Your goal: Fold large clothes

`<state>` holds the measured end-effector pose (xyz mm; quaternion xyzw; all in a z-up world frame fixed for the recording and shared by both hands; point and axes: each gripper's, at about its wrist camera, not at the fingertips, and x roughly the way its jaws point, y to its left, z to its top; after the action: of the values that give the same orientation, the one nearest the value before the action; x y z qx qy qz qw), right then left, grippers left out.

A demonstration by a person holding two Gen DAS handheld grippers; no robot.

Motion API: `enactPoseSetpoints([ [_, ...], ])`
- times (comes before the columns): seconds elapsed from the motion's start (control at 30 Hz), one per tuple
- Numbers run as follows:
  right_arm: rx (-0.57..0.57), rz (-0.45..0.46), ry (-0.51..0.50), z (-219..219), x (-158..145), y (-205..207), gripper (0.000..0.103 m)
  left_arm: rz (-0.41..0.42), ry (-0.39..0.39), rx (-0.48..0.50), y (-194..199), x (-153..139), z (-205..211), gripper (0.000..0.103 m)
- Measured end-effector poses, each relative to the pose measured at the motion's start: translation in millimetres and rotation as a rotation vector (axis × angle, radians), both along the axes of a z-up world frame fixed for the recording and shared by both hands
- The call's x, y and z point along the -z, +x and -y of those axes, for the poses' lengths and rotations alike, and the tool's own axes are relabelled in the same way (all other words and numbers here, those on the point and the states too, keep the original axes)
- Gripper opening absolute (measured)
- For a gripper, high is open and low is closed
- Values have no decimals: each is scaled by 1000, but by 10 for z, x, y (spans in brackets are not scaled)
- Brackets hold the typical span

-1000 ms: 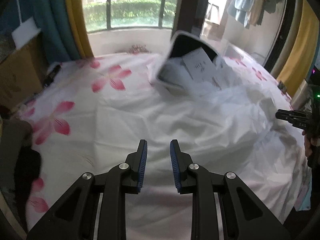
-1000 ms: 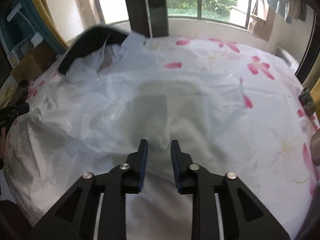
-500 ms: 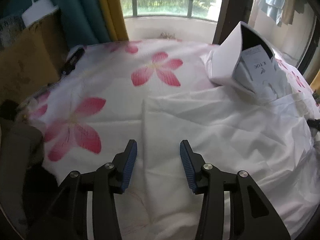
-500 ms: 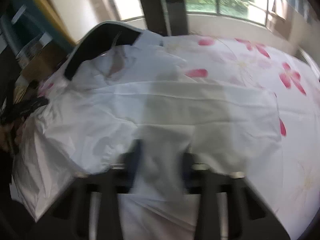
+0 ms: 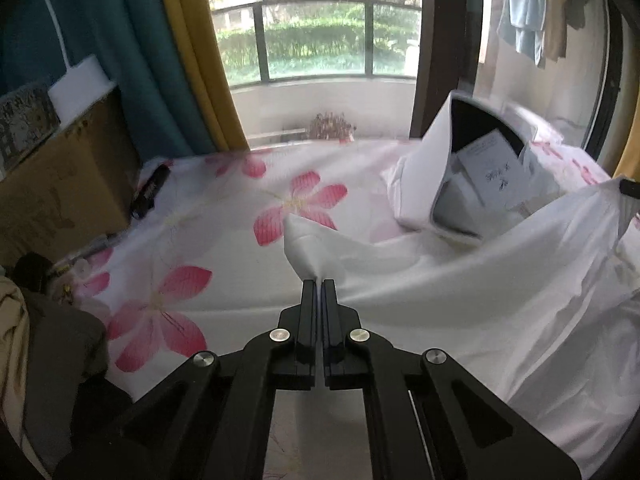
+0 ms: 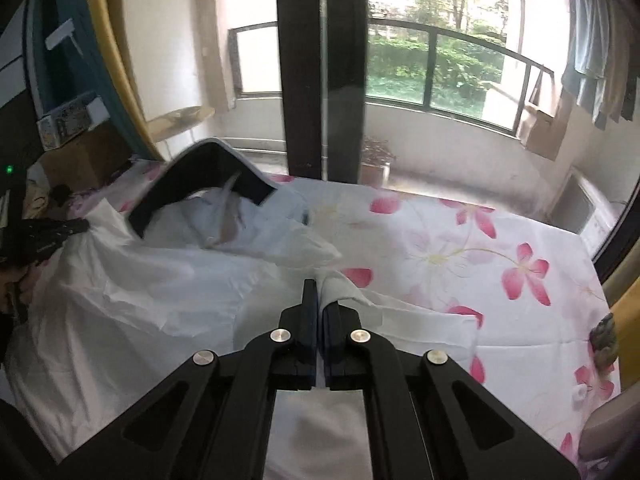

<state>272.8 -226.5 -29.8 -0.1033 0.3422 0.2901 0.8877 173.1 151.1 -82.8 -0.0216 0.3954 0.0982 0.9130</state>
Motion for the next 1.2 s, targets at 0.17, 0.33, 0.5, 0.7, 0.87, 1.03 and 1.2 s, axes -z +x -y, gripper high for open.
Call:
enactPoseSetpoints([
  [0.17, 48, -90, -10, 138, 274, 129, 2, -73, -61, -3, 53, 174, 15, 6],
  [0.33, 90, -143, -32, 220, 468, 130, 2, -28, -87, 19, -48, 40, 128, 33],
  [0.5, 128, -157, -68, 252, 547, 128, 6, -18, -98, 60, -86, -27, 314, 33],
  [0.7, 132, -106, -52, 240, 382, 73, 40, -52, -109, 91, -32, 83, 429, 33],
  [0.87, 107, -114, -80, 121, 469, 75, 48, -121, -110, 95, -4, 295, 472, 33],
  [1.03, 160, -175, -156, 156, 702, 130, 48, -114, -105, 92, -24, 288, 481, 33],
  [1.2, 197, -174, -154, 285, 685, 90, 48, -71, -109, 88, -87, 189, 477, 33],
])
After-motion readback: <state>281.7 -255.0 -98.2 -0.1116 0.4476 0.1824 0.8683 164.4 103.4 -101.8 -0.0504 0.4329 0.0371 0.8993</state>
